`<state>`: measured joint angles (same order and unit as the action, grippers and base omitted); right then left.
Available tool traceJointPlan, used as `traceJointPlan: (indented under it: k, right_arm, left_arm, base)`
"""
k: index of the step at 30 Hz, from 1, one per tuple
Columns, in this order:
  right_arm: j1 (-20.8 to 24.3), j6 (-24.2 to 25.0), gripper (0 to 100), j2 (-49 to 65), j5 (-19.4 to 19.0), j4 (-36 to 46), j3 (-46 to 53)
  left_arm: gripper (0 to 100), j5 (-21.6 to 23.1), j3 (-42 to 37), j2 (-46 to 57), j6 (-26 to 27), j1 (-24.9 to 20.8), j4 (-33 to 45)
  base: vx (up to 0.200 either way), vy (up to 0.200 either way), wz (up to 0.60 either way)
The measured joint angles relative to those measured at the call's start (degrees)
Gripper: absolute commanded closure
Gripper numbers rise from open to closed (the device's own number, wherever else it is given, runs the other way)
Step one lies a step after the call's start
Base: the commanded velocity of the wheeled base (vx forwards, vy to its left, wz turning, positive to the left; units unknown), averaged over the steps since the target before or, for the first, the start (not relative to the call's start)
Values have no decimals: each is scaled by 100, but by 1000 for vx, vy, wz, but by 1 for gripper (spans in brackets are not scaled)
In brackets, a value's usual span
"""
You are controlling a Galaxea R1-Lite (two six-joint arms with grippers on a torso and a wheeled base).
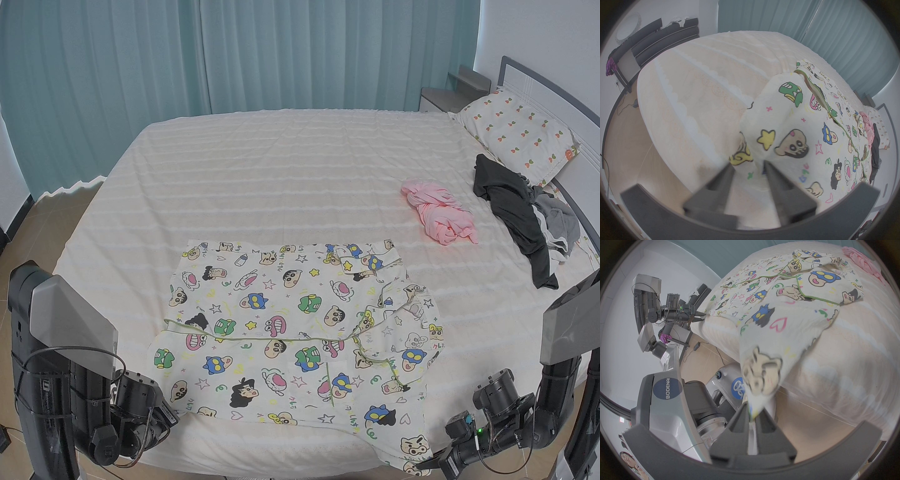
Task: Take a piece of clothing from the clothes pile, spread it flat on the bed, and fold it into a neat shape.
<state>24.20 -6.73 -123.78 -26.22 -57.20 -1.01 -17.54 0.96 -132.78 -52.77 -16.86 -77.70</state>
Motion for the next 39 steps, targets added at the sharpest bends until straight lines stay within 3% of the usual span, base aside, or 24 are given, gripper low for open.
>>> traceJointPlan:
  k: [18, 30, 34, 39]
  right_arm:
    - [-157, -118, 0, 286, 182, 49, 0]
    - [-325, -16, 0, 1399, 124, 71, -160]
    - [-364, 744, 0, 1631, 83, 65, -555]
    - [-325, 2241, 0, 1736, 132, 43, -1202]
  left_arm:
    - [0, 169, 2, 552, 4, 179, -24]
    - [0, 1158, 2, 2384, 414, 953, 145]
    - [0, 1268, 146, 2710, 474, 1045, 154]
    - [0, 1306, 492, 2870, 380, 1052, 161]
  base:
    - [0, 0, 0]
    - [0, 0, 0]
    - [0, 0, 0]
    - [-120, 0, 0]
